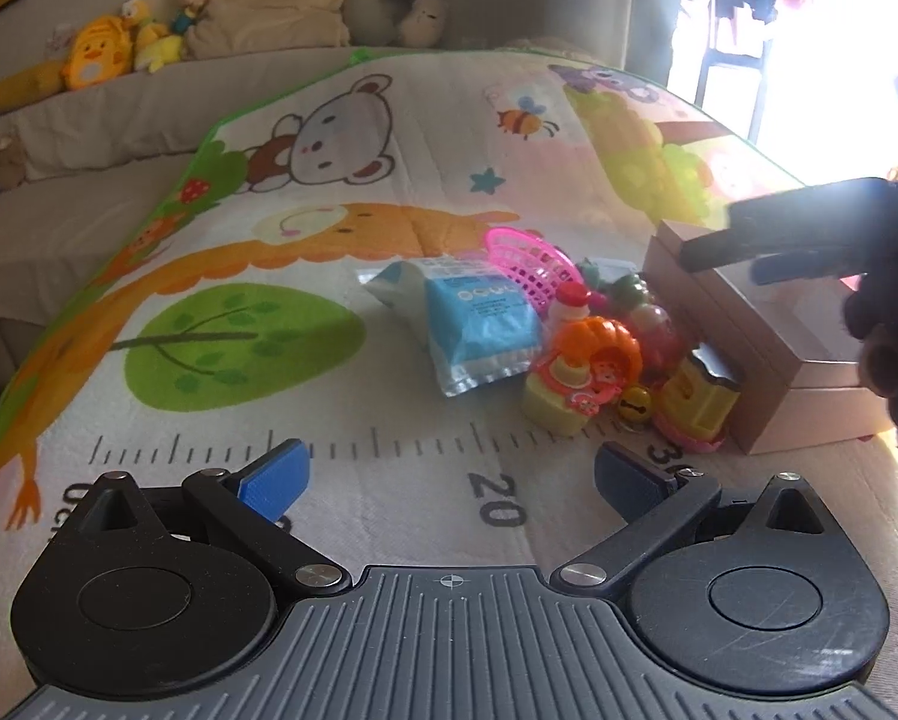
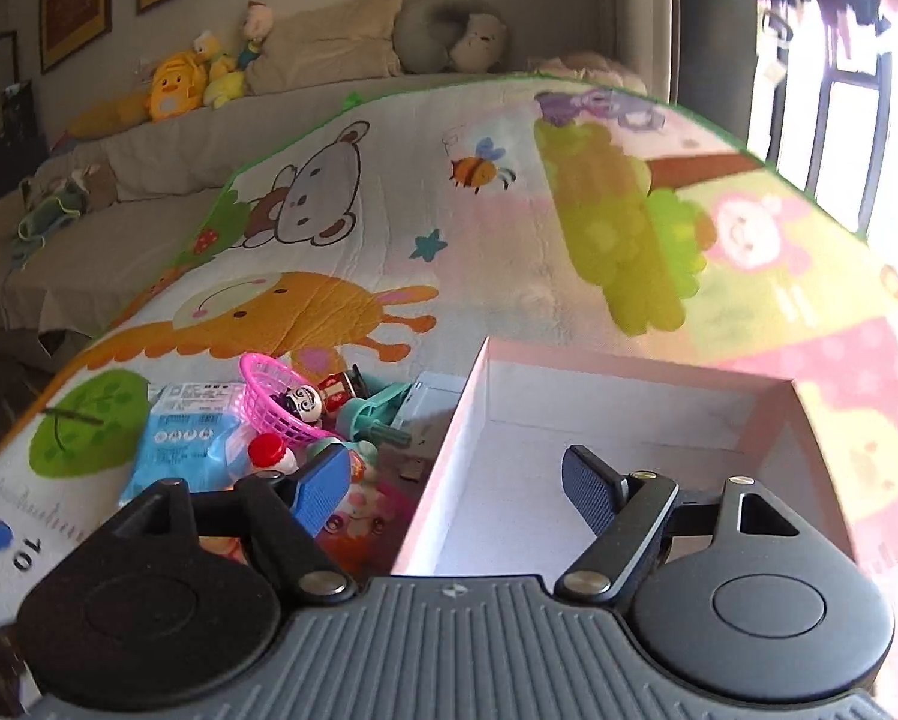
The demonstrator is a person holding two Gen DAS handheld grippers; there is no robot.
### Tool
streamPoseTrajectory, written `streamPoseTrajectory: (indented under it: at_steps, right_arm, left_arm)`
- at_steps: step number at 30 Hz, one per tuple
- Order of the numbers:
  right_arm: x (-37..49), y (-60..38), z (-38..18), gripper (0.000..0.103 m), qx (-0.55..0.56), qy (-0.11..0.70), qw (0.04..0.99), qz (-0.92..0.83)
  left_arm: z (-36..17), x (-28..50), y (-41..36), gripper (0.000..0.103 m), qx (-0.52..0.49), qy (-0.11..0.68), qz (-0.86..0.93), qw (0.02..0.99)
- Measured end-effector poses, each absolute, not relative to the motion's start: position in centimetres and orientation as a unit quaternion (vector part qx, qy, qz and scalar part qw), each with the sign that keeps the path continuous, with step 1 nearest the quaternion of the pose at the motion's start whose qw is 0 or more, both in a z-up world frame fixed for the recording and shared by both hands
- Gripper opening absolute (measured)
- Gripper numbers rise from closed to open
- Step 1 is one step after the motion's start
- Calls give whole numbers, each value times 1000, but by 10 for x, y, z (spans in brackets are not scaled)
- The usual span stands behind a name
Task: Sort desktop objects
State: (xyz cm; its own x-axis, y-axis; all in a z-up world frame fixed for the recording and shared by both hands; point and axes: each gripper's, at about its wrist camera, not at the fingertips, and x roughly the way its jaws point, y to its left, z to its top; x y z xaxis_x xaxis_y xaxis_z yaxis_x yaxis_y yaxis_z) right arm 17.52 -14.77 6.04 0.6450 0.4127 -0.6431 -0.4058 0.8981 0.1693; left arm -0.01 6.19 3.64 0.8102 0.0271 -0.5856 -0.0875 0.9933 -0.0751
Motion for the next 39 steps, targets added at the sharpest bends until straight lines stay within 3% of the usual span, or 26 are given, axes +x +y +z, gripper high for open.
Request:
streamPoseTrajectory:
  at_steps: [3, 4, 5, 11, 13, 15, 17, 20, 22, 24, 25, 26, 28, 33, 39]
  right_arm:
    - [191, -126, 49, 79, 27, 382, 885, 264]
    - [191, -117, 47, 88, 21, 379, 887, 263]
    - [189, -107, 44, 90, 14, 371, 891, 262]
    - [179, -99, 59, 86, 35, 336, 878, 340]
    - [149, -100, 73, 85, -23, 289, 900, 325]
    - [111, -96, 78, 75, -110, 233, 914, 315]
    - [78, -88, 72, 48, -181, 211, 903, 327]
    - [51, -75, 57, 37, -243, 191, 896, 320]
    - [46, -87, 61, 37, -224, 176, 913, 292]
    - [55, -121, 75, 40, -153, 173, 942, 245]
    - [60, -137, 78, 54, -129, 170, 953, 216]
    - [68, -157, 81, 74, -103, 165, 966, 170]
    - [97, -198, 78, 88, -57, 176, 978, 91]
    - [164, -261, 46, 88, 111, 300, 941, 107]
    - [149, -241, 43, 92, 120, 299, 932, 168]
  left_arm:
    - [36, -2, 58, 103, -51, 303, 15, 951]
    - [35, -2, 58, 103, -51, 304, 14, 951]
    - [34, -2, 59, 103, -51, 305, 14, 951]
    - [24, 1, 65, 103, -57, 317, 26, 946]
    - [22, 1, 69, 103, -62, 320, 33, 945]
    - [20, 2, 74, 103, -68, 323, 44, 943]
    - [20, 3, 81, 103, -74, 325, 61, 941]
    - [25, 2, 88, 103, -77, 322, 92, 939]
    - [30, -5, 91, 103, -70, 315, 107, 940]
    - [32, -12, 94, 103, -67, 315, 109, 940]
    - [31, -14, 95, 103, -67, 320, 109, 939]
    - [30, -14, 95, 103, -68, 325, 108, 937]
    - [27, -11, 91, 103, -68, 332, 100, 936]
    - [35, -6, 65, 103, -67, 323, 52, 943]
    - [39, -7, 50, 103, -43, 321, 37, 945]
